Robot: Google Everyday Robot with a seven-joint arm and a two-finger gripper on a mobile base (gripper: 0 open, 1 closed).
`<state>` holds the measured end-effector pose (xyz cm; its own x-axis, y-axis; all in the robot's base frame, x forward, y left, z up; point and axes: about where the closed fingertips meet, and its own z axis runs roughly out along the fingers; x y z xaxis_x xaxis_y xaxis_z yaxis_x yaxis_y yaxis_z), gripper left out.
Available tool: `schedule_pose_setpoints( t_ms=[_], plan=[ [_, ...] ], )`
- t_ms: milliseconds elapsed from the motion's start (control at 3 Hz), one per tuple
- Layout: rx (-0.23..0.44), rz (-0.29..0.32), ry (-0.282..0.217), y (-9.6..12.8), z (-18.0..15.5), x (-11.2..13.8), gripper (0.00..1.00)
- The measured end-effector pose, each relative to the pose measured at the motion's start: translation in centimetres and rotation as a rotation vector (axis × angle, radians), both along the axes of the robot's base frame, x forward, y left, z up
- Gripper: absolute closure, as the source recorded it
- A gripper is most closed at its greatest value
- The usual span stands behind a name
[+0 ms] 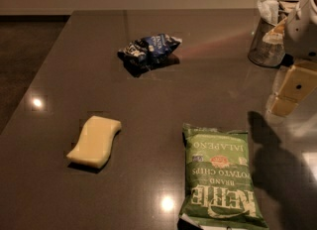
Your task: Move blue chip bag near sponge
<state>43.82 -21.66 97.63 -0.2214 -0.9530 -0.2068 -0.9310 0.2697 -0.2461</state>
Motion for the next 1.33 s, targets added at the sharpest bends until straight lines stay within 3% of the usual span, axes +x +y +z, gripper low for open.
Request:
schedule_pose_setpoints(
  t_ms=[333,667,1333],
  plan=[
    [0.000,0.000,0.000,0.0,0.0,0.0,0.00],
    [-0.008,0.015,-0.007,1.0,0.0,1.6,0.00],
    [0.066,0.059,-0.008,4.8,-0.8,9.7,0.00]
  ],
)
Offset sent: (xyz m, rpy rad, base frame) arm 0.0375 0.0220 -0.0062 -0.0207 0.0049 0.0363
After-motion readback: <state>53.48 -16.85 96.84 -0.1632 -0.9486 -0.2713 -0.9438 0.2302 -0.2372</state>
